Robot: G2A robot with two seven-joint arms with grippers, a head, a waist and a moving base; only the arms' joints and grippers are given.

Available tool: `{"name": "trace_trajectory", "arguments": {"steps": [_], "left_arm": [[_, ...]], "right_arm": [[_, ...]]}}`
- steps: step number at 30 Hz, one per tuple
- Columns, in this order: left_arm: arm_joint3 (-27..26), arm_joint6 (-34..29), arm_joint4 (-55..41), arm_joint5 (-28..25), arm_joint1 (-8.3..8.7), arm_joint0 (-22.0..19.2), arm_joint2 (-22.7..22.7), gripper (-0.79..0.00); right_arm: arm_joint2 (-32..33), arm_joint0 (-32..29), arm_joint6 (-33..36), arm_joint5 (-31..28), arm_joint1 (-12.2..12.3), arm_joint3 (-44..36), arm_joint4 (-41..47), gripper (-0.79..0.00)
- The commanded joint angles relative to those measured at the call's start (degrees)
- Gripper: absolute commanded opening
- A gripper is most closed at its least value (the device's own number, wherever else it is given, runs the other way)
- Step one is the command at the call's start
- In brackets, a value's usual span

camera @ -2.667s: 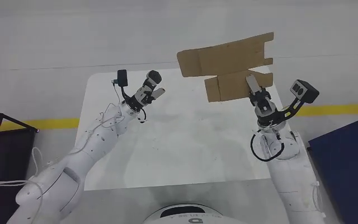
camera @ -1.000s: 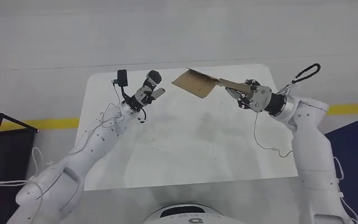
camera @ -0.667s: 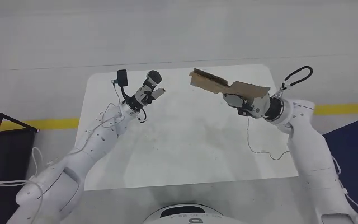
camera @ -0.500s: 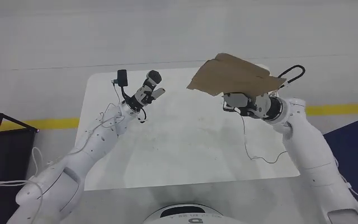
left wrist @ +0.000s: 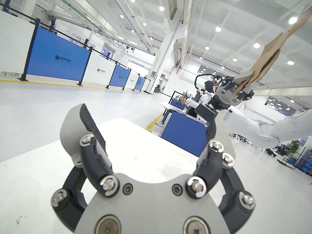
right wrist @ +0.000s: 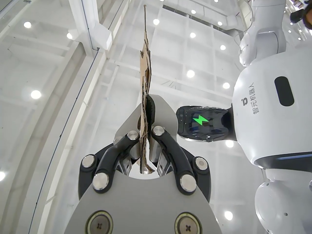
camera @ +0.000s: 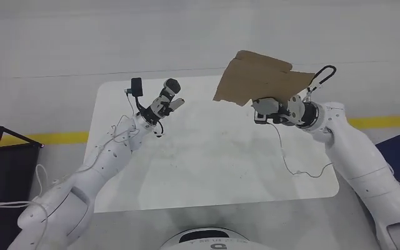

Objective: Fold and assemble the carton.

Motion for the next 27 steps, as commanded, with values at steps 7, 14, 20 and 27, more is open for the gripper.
{"name": "trace_trajectory", "arguments": {"steps": [7, 14, 20, 27], "left_arm": [[0.0, 0.0, 0.0, 0.0, 0.0, 0.0, 0.0, 0.0], [0.0, 0.0, 0.0, 0.0, 0.0, 0.0, 0.0, 0.0], [0.0, 0.0, 0.0, 0.0, 0.0, 0.0, 0.0, 0.0], [0.0, 0.0, 0.0, 0.0, 0.0, 0.0, 0.0, 0.0]], "right_arm": [[-0.48, 1.53, 0.0, 0.0, 0.98, 2.74, -0.73, -0.785], [0.08, 1.85, 0.0, 0.0, 1.18, 3.93, -1.13, -0.785], [0.95, 1.8, 0.0, 0.0, 1.02, 4.63, -2.9, -0.785], [2.44, 1.7, -6.86, -8.61, 0.51, 4.8, -8.2, -0.785]]}}
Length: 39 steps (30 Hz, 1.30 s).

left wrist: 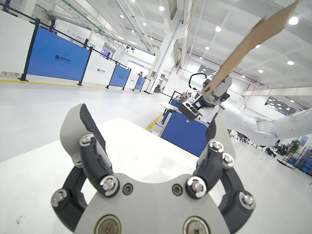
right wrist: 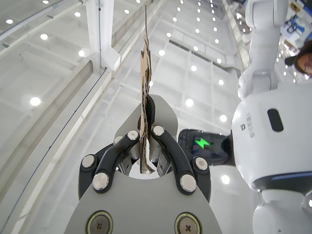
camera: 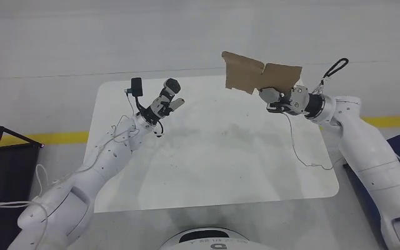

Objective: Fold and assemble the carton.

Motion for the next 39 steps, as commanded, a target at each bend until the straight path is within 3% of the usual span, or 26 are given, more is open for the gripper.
{"name": "trace_trajectory", "arguments": {"steps": [1, 3, 7, 10, 12, 17, 36, 39], "left_arm": [[0.0, 0.0, 0.0, 0.0, 0.0, 0.0, 0.0, 0.0], [0.0, 0.0, 0.0, 0.0, 0.0, 0.0, 0.0, 0.0], [0.0, 0.0, 0.0, 0.0, 0.0, 0.0, 0.0, 0.0], [0.0, 0.0, 0.0, 0.0, 0.0, 0.0, 0.0, 0.0], [0.0, 0.0, 0.0, 0.0, 0.0, 0.0, 0.0, 0.0], [0.0, 0.0, 0.0, 0.0, 0.0, 0.0, 0.0, 0.0], [0.0, 0.0, 0.0, 0.0, 0.0, 0.0, 0.0, 0.0], [0.0, 0.0, 0.0, 0.0, 0.0, 0.0, 0.0, 0.0]], "right_arm": [[0.35, -0.37, -2.35, -2.99, -0.12, -0.72, -1.11, -0.785], [1.62, -0.61, -6.38, -9.16, -0.14, -1.11, -4.58, -0.785], [4.18, -3.16, -16.08, -28.9, -0.47, -3.51, -12.68, -0.785], [5.32, -5.87, -27.79, -45.81, -0.58, -6.04, -26.72, -0.785], [5.1, -8.11, -31.53, -51.58, -0.88, -9.01, -31.1, -0.785], [5.76, -10.71, -30.37, -50.27, -1.37, -11.88, -29.3, -0.785], [5.72, -10.78, -30.43, -50.24, -1.38, -11.95, -29.72, -0.785], [4.66, -11.17, -32.42, -51.86, -1.22, -13.78, -43.89, -0.785]]}}
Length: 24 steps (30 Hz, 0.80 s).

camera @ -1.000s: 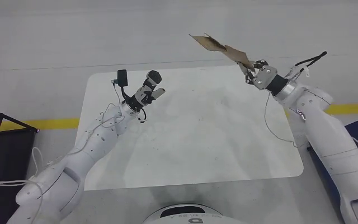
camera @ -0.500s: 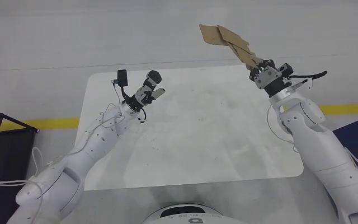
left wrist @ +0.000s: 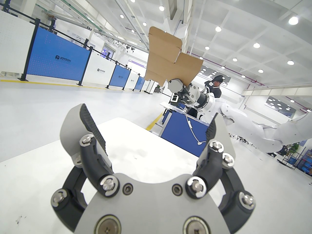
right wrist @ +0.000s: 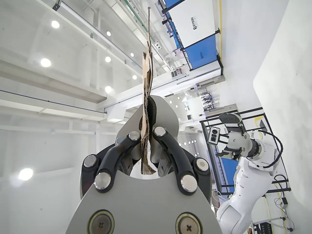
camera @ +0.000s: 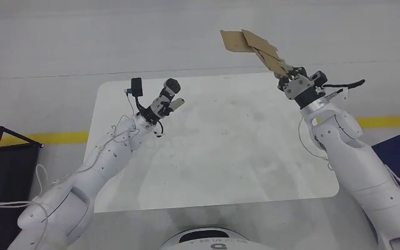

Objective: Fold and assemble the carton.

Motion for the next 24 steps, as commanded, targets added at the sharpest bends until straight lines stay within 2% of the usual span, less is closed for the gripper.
{"name": "trace_trajectory", "arguments": {"steps": [1, 6, 12, 14, 24], "left_arm": [[0.0, 0.0, 0.0, 0.0, 0.0, 0.0, 0.0, 0.0], [0.0, 0.0, 0.0, 0.0, 0.0, 0.0, 0.0, 0.0], [0.0, 0.0, 0.0, 0.0, 0.0, 0.0, 0.0, 0.0], [0.0, 0.0, 0.0, 0.0, 0.0, 0.0, 0.0, 0.0], [-0.78, -0.51, -0.68, 0.9, -0.02, 0.36, -0.44, 0.0]], "right_arm": [[-1.01, -0.82, -2.2, -2.04, -0.06, -1.41, -14.49, -0.785], [-3.97, -2.82, -14.85, -5.7, -0.82, -3.49, -34.61, -0.785], [-7.03, -3.45, -24.95, -7.31, -2.25, -3.81, -49.2, -0.785], [-7.34, -3.54, -24.85, -7.63, -2.49, -4.21, -51.61, -0.785], [-7.34, -3.54, -24.85, -7.63, -2.49, -4.21, -51.61, -0.785]]}}
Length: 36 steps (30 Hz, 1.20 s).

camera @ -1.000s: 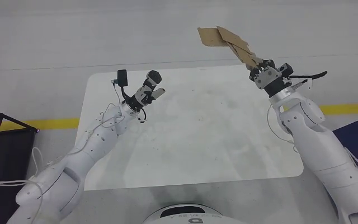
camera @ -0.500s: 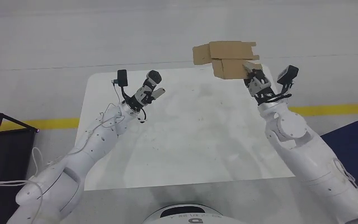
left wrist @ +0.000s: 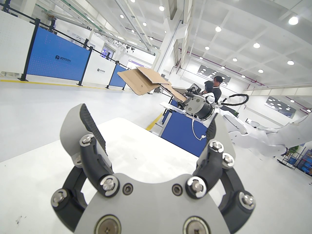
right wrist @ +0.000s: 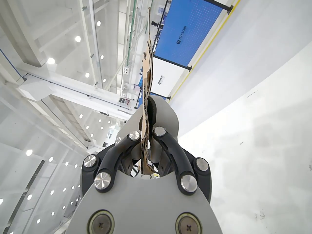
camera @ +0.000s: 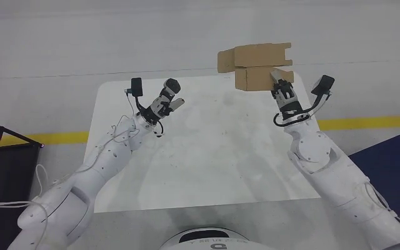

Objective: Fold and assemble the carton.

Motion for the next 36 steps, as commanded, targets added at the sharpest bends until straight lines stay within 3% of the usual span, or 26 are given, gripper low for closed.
{"name": "trace_trajectory", "arguments": {"steps": [1, 8, 15, 17, 19, 22, 26, 30, 32, 36], "left_arm": [[-1.23, -1.22, -1.35, 1.36, 0.0, 0.54, -0.84, 0.0], [-3.91, -15.07, -8.69, -0.22, -1.21, 2.23, 0.49, 0.0], [-8.6, -34.38, -39.34, -0.22, -3.05, 2.28, 5.12, -0.006], [-8.77, -40.09, -45.68, -0.22, -2.96, 1.67, 4.37, -0.16], [-8.72, -46.14, -51.52, -0.22, -2.78, 1.49, 3.32, -0.209], [-8.44, -58.6, -63.58, -0.22, -2.7, 1.9, 2.66, -0.163], [-5.36, -74.83, -77.11, -0.22, -3.29, 1.06, 2.07, -0.311], [-2.57, -82.75, -82.52, -0.22, -4.6, 0.18, 0.63, -0.409], [-1.52, -84.55, -82.37, -0.22, -5.32, -0.05, -0.26, -0.397], [-0.35, -85.65, -80.55, -0.22, -6.8, 0.25, -1.69, -0.283]], "right_arm": [[0.0, 0.0, 0.0, 0.0, 0.0, 0.0, -0.01, -0.785], [-2.86, 1.58, 0.84, 1.74, -1.05, 0.45, -9.04, -0.785], [-7.57, 4.34, 0.05, -0.57, -3.41, 3.26, -15.69, -0.785], [-7.95, 4.55, -0.53, -0.65, -3.91, 4.07, -16.8, -0.785], [-7.97, 4.51, -1.22, -1.27, -4.33, 4.65, -17.37, -0.785], [-7.65, 3.75, -1.86, -3.72, -4.84, 5.07, -17.36, -0.785], [-6.83, 3.0, -1.27, -4.38, -5.19, 5.01, -19.68, -0.785], [-5.9, 2.12, -0.2, -4.65, -5.55, 4.49, -20.17, -0.785], [-5.74, 1.92, 0.83, -4.68, -5.77, 4.25, -20.57, -0.785], [-5.69, 1.88, 2.38, -4.42, -6.32, 4.25, -21.24, -0.785]]}}
